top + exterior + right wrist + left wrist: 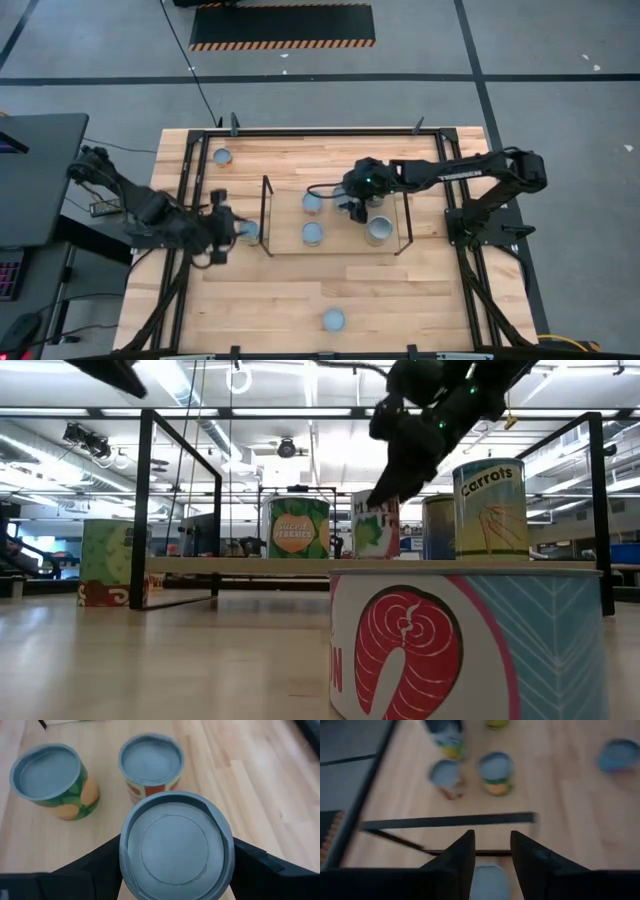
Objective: Pick and place cans onto a shelf
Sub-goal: Put the canned mixed fruits on the shelf
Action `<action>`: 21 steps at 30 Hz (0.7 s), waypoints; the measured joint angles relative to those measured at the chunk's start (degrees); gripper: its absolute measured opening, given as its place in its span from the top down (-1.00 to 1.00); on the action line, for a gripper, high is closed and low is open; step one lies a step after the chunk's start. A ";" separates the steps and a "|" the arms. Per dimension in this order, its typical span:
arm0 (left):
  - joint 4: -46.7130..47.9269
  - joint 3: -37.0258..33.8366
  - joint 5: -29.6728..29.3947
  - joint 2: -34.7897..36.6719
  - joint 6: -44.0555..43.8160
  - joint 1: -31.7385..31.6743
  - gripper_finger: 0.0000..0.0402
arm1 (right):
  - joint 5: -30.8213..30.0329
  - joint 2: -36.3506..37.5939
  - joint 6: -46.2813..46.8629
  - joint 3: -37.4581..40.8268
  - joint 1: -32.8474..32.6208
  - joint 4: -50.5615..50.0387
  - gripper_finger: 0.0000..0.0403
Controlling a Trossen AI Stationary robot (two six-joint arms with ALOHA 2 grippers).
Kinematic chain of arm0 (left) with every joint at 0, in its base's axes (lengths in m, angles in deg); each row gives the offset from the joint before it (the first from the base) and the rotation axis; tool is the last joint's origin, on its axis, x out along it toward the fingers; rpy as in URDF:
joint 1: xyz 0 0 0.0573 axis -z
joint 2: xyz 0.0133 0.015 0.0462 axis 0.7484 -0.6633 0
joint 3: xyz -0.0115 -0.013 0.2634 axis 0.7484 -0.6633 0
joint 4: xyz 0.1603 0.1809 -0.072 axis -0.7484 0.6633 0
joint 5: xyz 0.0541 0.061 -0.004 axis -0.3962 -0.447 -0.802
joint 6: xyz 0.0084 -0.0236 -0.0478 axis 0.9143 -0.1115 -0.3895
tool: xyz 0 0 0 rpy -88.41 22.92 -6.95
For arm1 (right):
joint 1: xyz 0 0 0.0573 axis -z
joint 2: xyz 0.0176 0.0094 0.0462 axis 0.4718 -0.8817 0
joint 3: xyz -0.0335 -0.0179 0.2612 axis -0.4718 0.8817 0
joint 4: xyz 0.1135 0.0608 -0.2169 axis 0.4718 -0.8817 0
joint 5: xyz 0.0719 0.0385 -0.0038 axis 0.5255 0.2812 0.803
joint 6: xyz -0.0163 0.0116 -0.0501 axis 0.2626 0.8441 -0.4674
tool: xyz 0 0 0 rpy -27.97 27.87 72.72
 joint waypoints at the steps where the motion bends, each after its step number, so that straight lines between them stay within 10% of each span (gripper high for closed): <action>1: 0.29 0.04 -0.16 0.71 0.79 -1.53 0.35 | 0.86 -0.52 0.00 -0.11 0.00 0.15 -0.45; 21: 4.47 0.02 0.11 3.66 -0.08 -6.55 0.35 | -4.22 -1.07 -0.43 0.15 -0.17 -3.23 -0.72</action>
